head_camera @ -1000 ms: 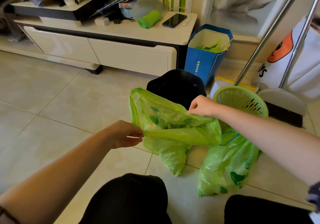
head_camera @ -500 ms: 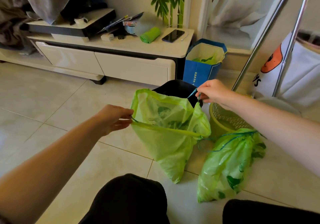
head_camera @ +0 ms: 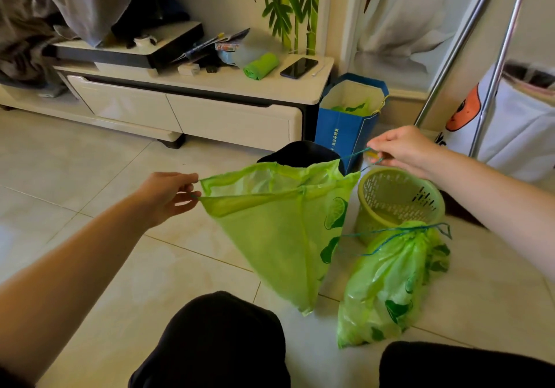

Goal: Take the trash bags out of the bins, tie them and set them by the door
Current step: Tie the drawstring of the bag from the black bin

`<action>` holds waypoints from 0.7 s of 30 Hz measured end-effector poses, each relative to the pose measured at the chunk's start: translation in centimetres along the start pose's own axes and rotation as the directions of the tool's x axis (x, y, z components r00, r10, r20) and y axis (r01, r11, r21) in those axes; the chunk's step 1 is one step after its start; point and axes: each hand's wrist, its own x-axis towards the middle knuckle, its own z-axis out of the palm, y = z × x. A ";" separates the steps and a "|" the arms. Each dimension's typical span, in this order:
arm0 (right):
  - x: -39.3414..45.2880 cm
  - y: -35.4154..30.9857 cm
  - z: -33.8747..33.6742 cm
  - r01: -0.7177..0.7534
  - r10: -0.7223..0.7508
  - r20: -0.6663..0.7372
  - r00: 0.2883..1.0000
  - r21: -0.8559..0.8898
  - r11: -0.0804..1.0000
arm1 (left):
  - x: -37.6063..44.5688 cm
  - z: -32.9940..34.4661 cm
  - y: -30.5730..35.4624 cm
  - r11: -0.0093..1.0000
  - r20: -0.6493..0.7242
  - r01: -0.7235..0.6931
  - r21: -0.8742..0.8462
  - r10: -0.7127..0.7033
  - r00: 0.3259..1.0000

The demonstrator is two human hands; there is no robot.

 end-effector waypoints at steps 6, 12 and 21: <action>-0.1 1.6 -0.6 -0.111 0.111 -0.016 0.994 -0.018 0.994 | 1.1 -1.4 -1.1 0.990 -0.042 0.089 -0.106 -0.094 0.995; 0.2 2.3 -0.3 -0.233 0.238 -0.003 0.971 0.200 0.952 | 1.6 -1.1 -1.3 0.992 -0.066 0.076 -0.105 -0.083 0.994; -1.9 -0.8 1.6 0.017 -0.036 0.104 0.994 0.182 0.983 | 0.0 1.9 1.6 0.993 0.010 -0.106 0.043 0.106 0.994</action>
